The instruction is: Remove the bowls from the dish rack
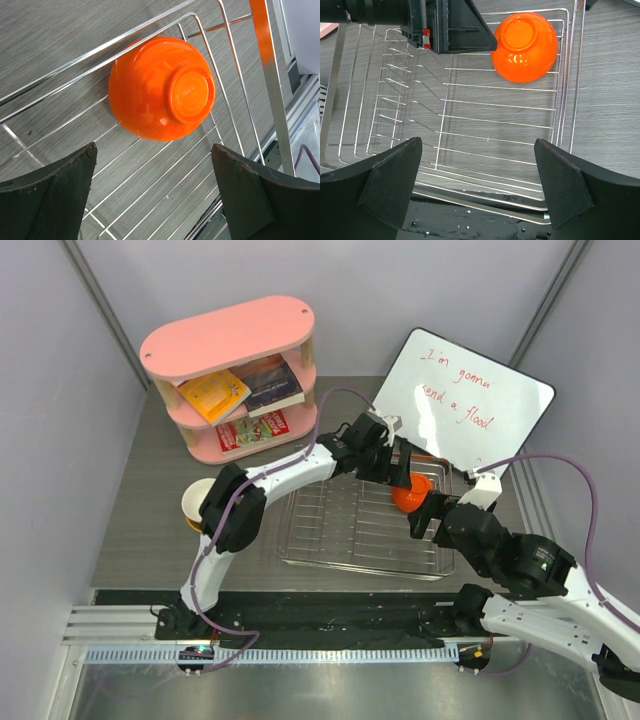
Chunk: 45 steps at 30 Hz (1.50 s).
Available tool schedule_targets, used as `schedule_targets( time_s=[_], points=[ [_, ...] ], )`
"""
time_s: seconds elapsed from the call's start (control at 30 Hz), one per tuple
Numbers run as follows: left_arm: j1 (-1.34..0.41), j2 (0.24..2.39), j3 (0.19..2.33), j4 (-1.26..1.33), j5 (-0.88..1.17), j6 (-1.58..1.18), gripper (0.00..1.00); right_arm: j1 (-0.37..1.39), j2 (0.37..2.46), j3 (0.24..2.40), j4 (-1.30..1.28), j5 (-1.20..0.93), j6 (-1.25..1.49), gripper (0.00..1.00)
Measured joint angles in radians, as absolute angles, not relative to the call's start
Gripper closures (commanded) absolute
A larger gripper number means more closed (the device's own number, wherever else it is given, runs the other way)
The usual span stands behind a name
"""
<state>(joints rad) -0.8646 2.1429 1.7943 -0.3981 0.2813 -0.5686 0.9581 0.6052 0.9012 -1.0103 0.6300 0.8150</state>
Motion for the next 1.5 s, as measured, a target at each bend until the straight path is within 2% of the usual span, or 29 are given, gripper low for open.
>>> schedule_targets(
  time_s=[0.13,0.73,1.03,1.5],
  points=[
    [-0.865,2.169,1.794,-0.377,0.319,-0.576,0.00,0.958,0.604,0.901,-1.021,0.632,0.815,0.00],
    [-0.848,2.201,1.750,-0.277,0.380,-0.629,0.00,0.958,0.604,0.901,-1.026,0.634,0.818,0.00],
    [-0.844,2.202,1.702,-0.129,0.412,-0.701,0.00,0.958,0.604,0.901,-1.026,0.634,0.818,0.00],
    [-0.871,2.180,1.594,-0.044,0.262,-0.771,0.00,0.958,0.604,0.900,-1.026,0.634,0.818,0.00]
  ],
)
